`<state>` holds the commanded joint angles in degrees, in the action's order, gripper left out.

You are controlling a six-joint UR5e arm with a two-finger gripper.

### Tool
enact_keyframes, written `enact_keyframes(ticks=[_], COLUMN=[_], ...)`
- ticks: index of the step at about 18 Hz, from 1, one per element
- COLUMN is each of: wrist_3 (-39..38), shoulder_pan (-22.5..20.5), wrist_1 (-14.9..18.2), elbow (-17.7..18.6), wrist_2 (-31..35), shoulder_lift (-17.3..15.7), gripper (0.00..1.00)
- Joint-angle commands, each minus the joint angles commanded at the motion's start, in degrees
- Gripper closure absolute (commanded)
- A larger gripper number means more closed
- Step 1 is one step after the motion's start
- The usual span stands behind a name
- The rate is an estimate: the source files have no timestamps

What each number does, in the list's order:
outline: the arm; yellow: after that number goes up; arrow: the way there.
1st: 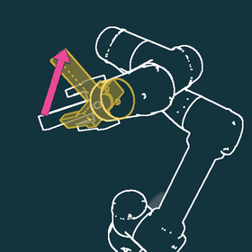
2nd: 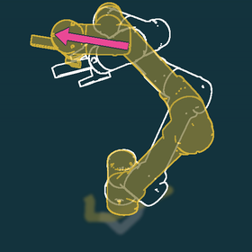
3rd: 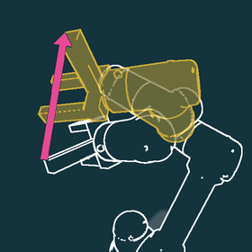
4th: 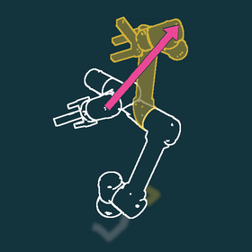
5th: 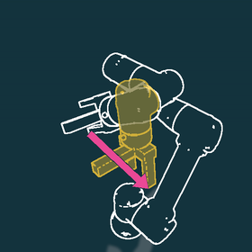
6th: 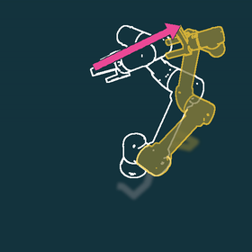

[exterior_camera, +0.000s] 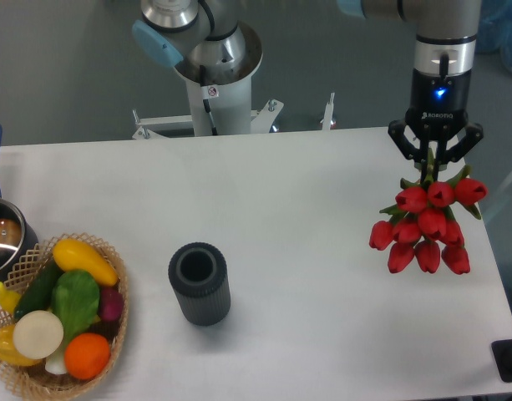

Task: Insert the flowers into the vase
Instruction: 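Lift the red tulip bunch held in the gripper off its start spot, then swing the held tulips over the black vase, stems pointing down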

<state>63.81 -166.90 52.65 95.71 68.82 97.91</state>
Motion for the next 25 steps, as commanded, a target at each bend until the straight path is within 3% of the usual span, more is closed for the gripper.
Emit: enact_keyframes(ticks=[6,10,19,25], wrist_3=[0.09,0.00,-0.09,-0.70], shoulder_pan=[-0.09,0.09,3.43,5.18], wrist_1=[0.00,0.00,-0.17,-0.53], elbow=[-0.44,-0.44,-0.44,-0.53], wrist_2=[-0.44,-6.14,-10.89,-27.93], shoulder_lift=[0.35,0.53,0.88,2.81], gripper=[0.82,0.82,0.82,0.82])
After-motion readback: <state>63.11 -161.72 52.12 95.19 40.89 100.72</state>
